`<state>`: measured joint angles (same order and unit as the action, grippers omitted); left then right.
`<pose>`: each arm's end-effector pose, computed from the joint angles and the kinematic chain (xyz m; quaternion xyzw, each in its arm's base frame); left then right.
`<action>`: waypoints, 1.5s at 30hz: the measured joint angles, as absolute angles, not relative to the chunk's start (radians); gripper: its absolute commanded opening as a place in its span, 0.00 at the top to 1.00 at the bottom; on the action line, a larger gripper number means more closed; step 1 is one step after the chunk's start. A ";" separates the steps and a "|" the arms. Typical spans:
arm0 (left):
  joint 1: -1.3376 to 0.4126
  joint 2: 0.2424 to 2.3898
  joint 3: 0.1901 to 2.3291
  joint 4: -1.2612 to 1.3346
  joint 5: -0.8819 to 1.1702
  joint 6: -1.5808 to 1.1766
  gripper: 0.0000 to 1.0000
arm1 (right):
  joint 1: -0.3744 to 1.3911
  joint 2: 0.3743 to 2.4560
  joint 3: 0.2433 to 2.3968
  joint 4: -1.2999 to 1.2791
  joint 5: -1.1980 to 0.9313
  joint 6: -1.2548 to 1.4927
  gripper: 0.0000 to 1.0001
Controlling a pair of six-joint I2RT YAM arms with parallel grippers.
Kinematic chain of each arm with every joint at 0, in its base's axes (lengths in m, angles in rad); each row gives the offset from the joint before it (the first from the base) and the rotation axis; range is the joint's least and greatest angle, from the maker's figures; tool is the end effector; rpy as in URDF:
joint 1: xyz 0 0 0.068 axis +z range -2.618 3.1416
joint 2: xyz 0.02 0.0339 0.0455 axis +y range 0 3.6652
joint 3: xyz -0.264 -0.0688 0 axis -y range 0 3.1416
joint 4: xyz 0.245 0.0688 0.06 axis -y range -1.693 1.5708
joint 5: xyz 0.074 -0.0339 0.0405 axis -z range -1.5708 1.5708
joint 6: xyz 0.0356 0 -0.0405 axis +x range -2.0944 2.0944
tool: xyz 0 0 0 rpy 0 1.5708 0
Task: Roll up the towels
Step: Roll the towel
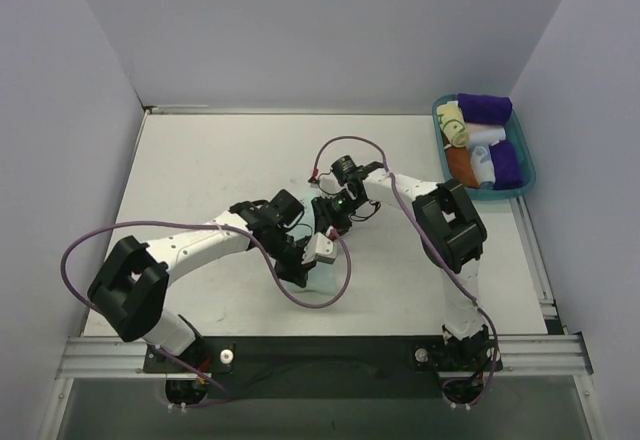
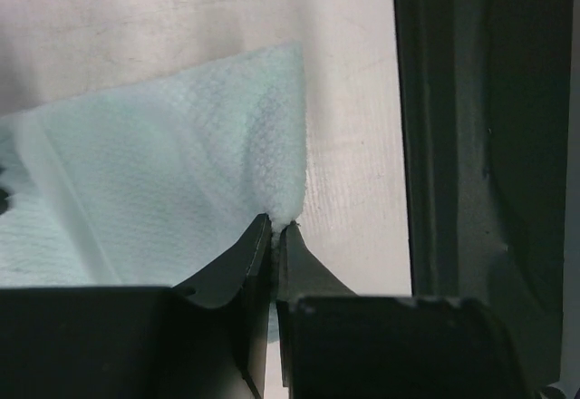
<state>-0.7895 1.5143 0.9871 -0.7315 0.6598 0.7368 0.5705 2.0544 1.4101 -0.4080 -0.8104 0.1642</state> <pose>0.1805 -0.2130 0.2085 0.6824 0.6406 -0.3238 0.1386 0.3425 0.2504 0.1625 -0.2782 0.8497 0.4402 0.0830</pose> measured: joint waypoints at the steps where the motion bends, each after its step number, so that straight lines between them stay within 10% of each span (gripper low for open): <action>1: -0.775 1.520 0.997 -0.738 0.667 0.736 1.00 | 0.576 2.067 1.410 -0.409 -0.807 0.162 0.78; 45: -0.539 1.842 1.233 -0.697 0.687 0.719 0.88 | 0.432 1.993 1.398 -0.454 -0.900 0.238 0.57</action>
<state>-0.5388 1.8423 1.2331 -0.6971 0.6868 0.7193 0.4320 1.9934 1.3983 -0.4538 -0.8997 0.2382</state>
